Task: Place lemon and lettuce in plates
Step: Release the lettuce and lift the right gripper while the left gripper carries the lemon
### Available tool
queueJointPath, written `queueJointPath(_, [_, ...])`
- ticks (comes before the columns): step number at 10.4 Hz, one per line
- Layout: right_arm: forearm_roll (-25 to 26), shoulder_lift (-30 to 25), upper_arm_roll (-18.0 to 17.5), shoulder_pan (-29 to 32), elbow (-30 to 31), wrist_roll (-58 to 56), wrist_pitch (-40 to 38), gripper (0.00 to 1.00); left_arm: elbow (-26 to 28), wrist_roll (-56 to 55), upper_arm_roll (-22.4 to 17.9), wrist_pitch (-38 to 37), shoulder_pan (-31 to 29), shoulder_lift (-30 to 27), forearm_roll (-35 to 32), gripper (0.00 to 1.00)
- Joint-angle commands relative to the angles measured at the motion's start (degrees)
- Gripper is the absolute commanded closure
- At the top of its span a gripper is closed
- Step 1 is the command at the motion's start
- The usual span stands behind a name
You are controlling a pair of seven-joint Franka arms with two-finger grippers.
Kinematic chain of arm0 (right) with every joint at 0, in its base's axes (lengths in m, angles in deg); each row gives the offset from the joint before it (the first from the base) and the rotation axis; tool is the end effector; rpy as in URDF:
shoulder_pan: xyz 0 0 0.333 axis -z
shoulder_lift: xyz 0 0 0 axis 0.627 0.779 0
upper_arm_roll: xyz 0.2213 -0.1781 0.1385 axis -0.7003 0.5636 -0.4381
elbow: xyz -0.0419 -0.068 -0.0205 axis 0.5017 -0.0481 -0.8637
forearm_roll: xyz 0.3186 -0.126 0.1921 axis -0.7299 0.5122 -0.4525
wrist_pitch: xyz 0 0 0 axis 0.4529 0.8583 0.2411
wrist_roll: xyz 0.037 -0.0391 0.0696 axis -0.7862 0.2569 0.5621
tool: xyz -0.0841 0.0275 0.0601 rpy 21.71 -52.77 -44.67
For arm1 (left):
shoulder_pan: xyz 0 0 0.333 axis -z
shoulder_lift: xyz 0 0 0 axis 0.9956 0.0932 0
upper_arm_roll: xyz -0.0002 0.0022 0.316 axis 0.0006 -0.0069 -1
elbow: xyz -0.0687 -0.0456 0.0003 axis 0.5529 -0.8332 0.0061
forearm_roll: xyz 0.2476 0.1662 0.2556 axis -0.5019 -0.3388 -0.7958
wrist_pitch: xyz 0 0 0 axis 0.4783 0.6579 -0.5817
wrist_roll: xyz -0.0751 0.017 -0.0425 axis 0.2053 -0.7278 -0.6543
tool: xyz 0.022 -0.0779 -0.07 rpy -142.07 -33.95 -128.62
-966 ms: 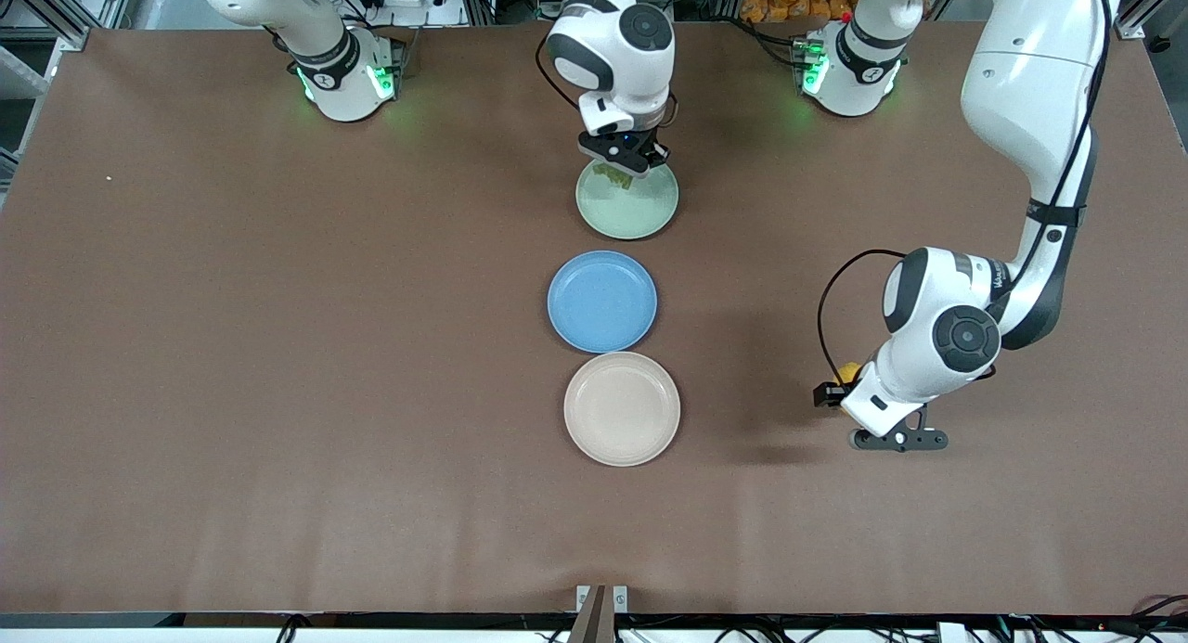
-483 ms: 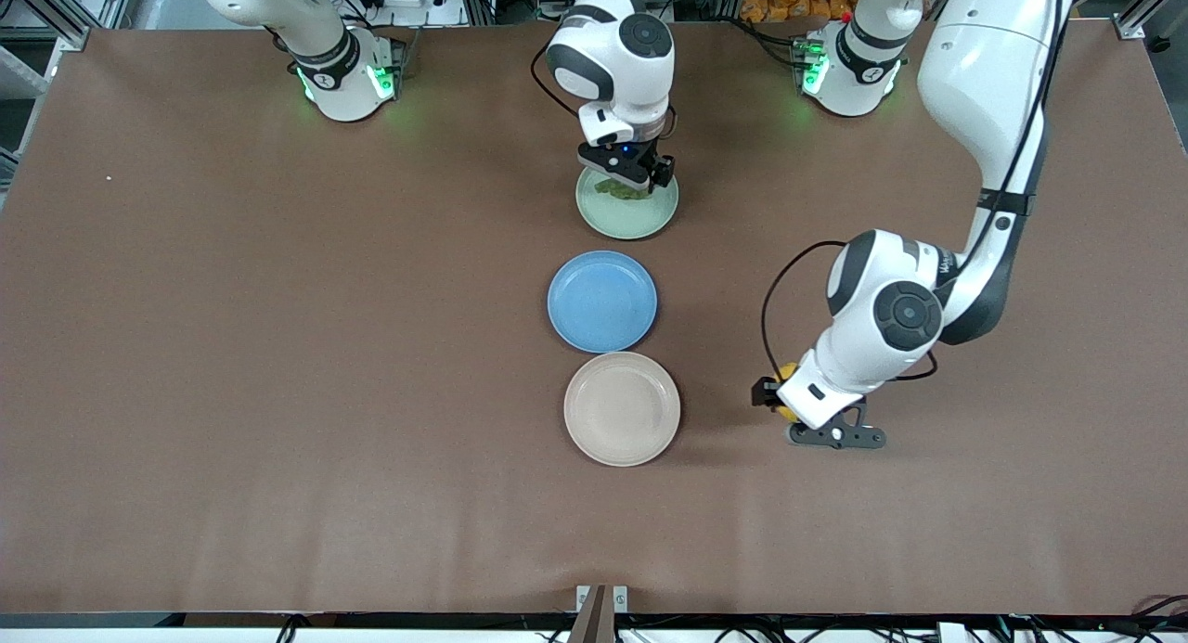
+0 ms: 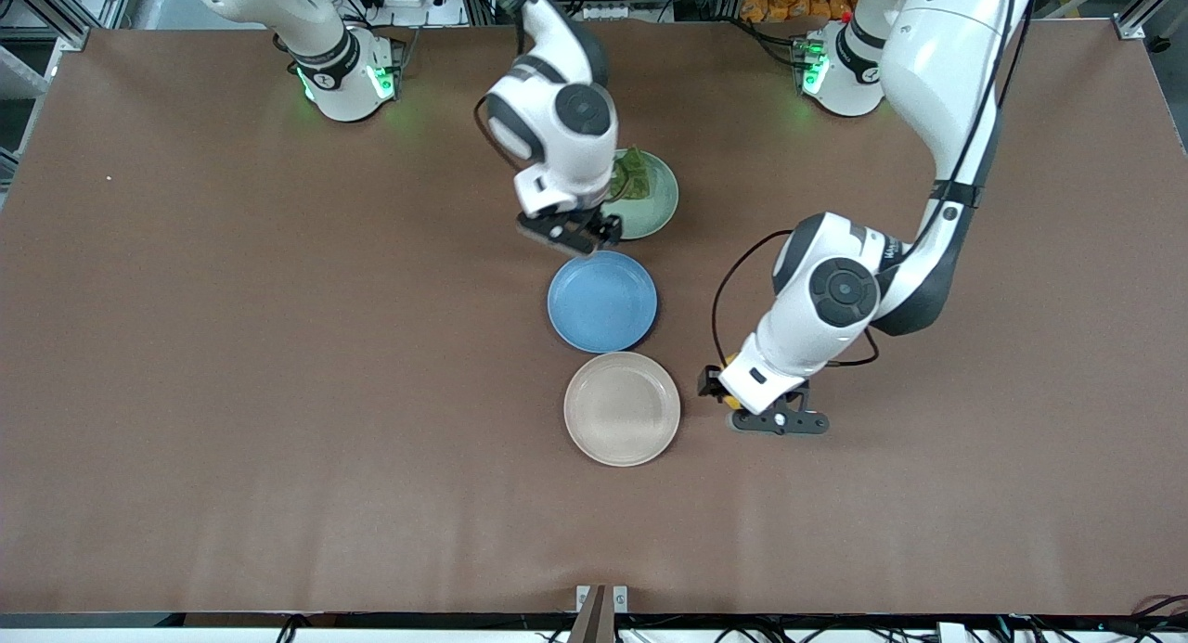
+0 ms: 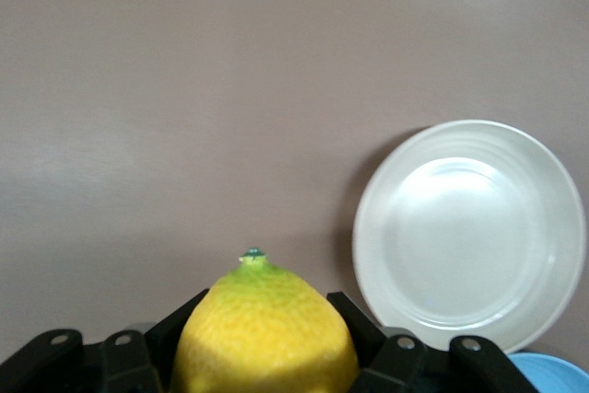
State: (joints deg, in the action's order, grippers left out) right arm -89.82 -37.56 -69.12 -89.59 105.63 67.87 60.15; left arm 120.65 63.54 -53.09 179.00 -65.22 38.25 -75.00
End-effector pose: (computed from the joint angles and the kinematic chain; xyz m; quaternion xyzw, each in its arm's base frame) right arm 0.4442 0.4664 0.2905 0.9782 -0.2025 -0.0149 0.0439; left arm 0.6573 -0.3261 0.3147 0.9956 -0.0268 0.0610 0.0663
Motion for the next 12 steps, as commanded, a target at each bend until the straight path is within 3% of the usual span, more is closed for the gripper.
queueJointPath(1, [0.30,-1.14,-1.01,9.67,0.97,-11.75,-1.25,0.00,-4.72,-2.83,-0.52,3.29,3.58,4.76,1.87,0.61])
queueJointPath(4, [-0.13,0.43,-1.10,23.64,0.97,-27.92,1.11,0.00,-5.08,-5.92,-0.52,12.17,5.62,8.90,1.87,0.61])
queueJointPath(8, [0.30,0.79,-1.01,36.04,1.41,-41.83,1.38,0.00,-7.01,-7.24,-0.52,19.65,7.55,13.29,3.89,0.61])
queueJointPath(12, [0.30,-0.69,-1.10,40.47,3.77,-49.77,2.61,0.00,-6.93,-7.24,-0.61,22.29,8.08,16.10,3.89,0.60])
